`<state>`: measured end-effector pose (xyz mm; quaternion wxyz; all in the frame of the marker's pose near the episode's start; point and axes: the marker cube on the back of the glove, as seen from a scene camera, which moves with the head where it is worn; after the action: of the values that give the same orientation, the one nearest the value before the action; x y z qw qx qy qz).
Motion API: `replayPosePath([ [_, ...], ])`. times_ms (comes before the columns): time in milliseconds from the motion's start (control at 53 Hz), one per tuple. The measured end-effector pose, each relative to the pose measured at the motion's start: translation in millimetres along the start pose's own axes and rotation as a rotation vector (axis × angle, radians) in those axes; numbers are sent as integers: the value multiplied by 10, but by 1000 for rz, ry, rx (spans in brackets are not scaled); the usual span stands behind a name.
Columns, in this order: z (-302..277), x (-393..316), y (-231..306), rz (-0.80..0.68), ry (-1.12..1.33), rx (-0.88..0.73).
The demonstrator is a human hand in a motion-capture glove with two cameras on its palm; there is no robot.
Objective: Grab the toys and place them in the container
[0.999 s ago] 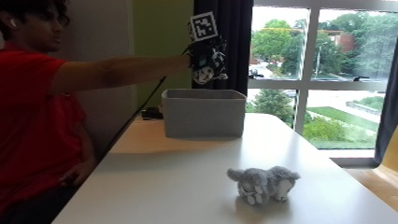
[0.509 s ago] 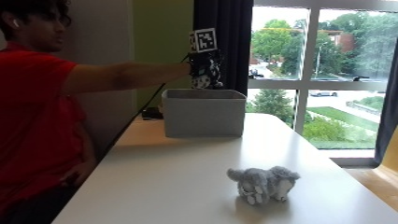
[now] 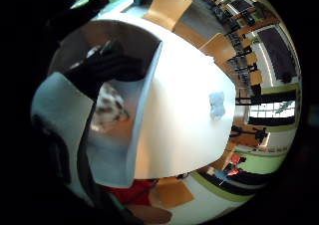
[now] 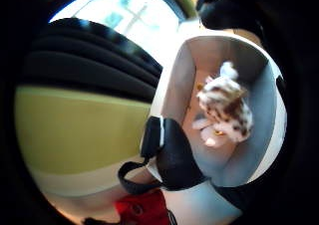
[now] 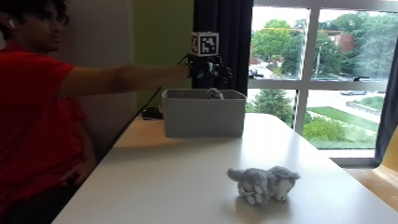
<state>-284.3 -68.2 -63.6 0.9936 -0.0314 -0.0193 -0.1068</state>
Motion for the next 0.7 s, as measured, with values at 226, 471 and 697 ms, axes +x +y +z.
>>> replayPosePath([
  [226,-37,254,61,-191,-67,36],
  [471,-21,1479,46,-46,-21,71],
  [697,314,2959,71,242,99,38],
])
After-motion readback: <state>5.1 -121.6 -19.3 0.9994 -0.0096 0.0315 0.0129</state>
